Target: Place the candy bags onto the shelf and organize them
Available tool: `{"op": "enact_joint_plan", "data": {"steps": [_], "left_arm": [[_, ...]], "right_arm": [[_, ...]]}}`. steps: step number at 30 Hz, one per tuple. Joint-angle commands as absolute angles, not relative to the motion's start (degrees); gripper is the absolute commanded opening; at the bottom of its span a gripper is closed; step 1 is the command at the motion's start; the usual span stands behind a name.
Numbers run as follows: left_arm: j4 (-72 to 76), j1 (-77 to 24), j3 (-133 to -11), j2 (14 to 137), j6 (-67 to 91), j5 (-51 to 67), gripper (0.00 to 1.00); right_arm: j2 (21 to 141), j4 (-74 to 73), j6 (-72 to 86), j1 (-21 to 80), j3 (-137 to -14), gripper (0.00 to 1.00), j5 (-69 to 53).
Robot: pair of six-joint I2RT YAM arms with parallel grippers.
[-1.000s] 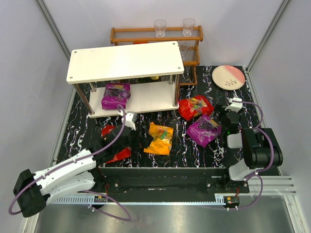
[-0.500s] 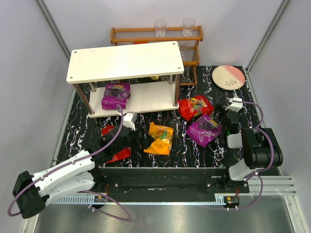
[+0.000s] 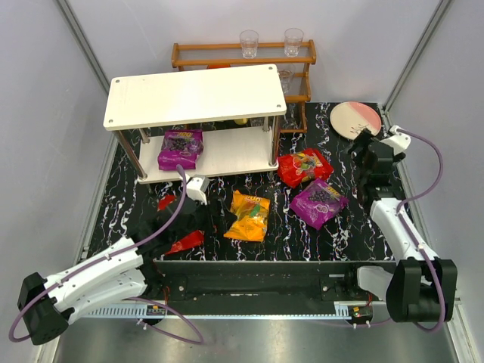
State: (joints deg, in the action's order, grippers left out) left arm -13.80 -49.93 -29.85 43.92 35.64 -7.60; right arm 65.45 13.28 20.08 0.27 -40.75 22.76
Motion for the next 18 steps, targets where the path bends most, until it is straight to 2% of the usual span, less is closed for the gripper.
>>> {"op": "enact_joint_plan", "data": {"steps": [1, 10, 18], "left_arm": [[-14.1, -49.9, -32.5, 43.2, 34.9, -10.3, 0.99], [-18.3, -49.6, -39.0, 45.2, 34.0, -12.8, 0.99], [-17.3, -49.4, -38.1, 44.7, 35.4, -12.5, 0.99]], "right_arm": [[62.0, -13.7, 32.4, 0.2, -43.3, 1.0, 15.8], [53.0, -24.6, 52.1, 0.7, -36.3, 1.0, -3.5], [46.2, -36.8, 57.3, 2.8, -33.8, 1.0, -0.4]]}}
